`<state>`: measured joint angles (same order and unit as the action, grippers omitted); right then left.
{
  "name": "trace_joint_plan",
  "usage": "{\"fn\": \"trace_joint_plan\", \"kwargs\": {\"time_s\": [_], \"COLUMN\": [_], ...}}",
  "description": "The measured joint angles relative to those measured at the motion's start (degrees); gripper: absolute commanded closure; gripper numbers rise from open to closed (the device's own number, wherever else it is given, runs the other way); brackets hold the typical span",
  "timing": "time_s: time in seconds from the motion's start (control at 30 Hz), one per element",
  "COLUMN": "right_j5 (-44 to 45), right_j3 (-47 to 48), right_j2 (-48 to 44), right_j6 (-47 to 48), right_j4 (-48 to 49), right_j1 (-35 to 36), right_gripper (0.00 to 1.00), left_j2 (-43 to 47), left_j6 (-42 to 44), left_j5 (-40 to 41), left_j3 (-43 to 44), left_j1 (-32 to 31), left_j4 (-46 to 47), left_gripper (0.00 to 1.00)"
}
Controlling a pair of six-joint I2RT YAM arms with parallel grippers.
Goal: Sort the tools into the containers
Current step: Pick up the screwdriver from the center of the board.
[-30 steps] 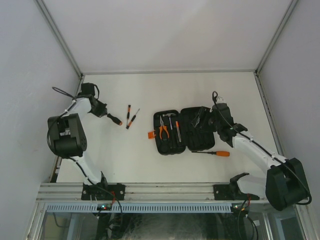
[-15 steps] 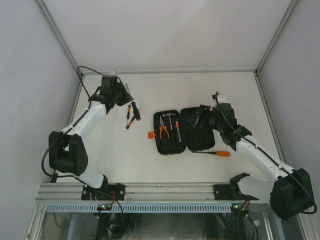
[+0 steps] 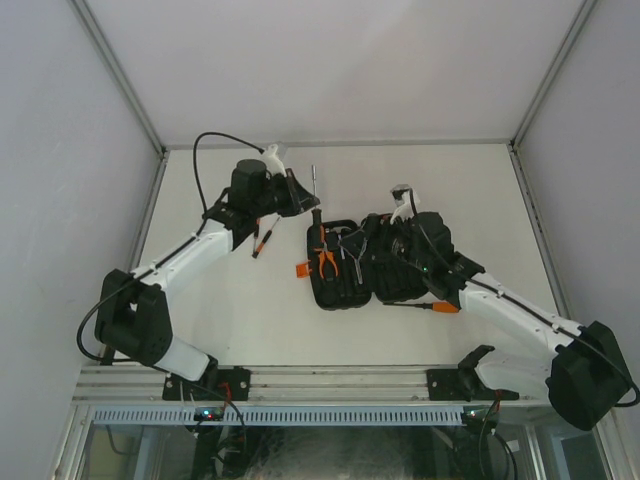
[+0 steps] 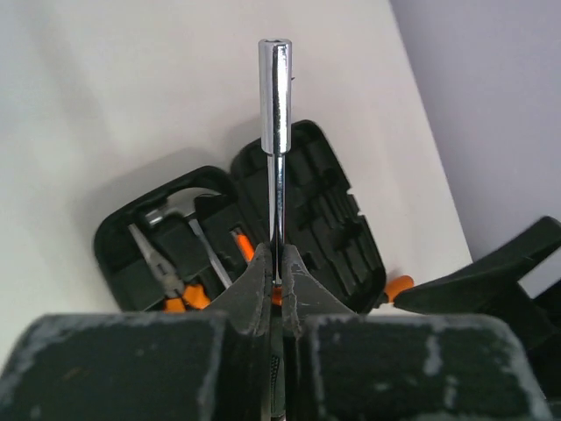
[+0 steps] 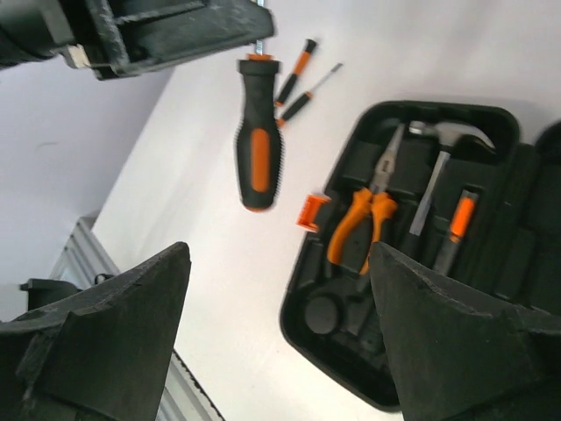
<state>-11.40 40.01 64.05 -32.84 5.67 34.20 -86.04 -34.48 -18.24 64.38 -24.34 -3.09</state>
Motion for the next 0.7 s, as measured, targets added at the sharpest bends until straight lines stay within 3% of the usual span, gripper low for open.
{"fn": "trace_joint_plan", "kwargs": {"time_s": [0.23,0.7], "right_j5": [-3.0,-9.1], "right_j3": [0.0,0.0], "right_j2": [3.1,7.9], "right_j6": [-3.6,-7.7], "right_j4": [7.7,13.5], "right_j1": [1.1,0.2], "right_gripper": [0.18,0.34], "left_j2": [1.4,1.7], "left_j6": [-1.0,-4.3], "left_j5": [-3.9,-8.4], "left_j3": [-2.0,-3.5], "left_j1": [-2.2,-3.7], "left_j4": [6.4,13.3], "left_gripper": [1.00,1.00]}}
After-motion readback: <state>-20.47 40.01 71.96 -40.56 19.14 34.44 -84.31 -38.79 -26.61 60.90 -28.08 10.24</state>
